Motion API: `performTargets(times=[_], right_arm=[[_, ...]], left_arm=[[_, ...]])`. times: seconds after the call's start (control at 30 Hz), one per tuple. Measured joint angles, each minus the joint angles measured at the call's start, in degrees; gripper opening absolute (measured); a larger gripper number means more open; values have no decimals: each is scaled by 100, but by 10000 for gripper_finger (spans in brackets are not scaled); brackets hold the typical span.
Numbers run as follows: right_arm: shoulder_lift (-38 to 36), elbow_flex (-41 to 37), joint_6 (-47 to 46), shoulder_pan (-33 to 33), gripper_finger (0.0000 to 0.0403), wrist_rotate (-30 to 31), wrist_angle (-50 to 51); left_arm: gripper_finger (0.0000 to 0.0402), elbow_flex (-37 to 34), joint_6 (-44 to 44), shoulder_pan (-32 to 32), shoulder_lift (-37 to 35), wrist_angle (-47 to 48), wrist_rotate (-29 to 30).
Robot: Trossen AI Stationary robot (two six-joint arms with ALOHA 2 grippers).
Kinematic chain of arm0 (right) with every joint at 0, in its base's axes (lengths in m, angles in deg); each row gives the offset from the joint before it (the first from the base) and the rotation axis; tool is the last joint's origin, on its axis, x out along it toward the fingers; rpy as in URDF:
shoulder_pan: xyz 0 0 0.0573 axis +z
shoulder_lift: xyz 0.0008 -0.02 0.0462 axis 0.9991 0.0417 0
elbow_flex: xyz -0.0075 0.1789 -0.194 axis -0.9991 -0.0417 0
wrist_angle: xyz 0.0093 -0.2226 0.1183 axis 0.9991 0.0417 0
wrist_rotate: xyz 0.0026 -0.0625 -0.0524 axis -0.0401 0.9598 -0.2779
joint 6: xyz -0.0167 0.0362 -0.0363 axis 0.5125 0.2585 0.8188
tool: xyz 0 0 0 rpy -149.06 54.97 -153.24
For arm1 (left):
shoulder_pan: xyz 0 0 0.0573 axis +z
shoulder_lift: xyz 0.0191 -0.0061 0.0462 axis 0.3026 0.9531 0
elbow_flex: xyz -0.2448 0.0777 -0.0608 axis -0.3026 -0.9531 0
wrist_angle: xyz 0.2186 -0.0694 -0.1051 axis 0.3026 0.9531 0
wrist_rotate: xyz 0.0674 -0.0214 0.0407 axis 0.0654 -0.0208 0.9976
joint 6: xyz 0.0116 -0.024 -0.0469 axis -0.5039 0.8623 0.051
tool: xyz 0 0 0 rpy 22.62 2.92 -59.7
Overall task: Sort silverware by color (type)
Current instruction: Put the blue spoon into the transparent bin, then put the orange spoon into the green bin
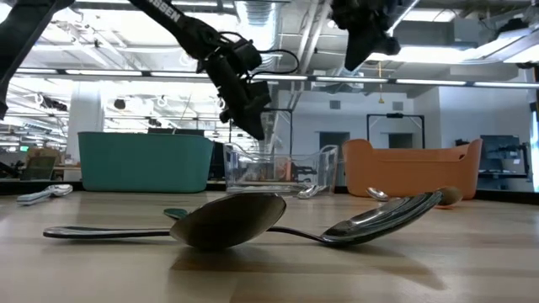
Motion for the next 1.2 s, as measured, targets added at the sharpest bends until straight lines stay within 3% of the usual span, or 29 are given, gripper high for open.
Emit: performTargets(times=[0.33, 0.63, 0.9, 1.2], right_arm=[[102, 0, -1188, 87, 62, 754, 820], [406, -7, -1318, 320, 62, 705, 873], [1234, -7, -1338, 540, 62, 257, 1498], [1917, -1, -3965, 690, 62, 96, 1970]], left_arm=[[91, 200, -186, 32, 30, 409, -808], [112, 1287, -702, 26, -14, 1261, -917], [112, 1498, -1006, 26, -16, 1482, -901], [112, 1496, -1365, 26, -14, 2056, -893]])
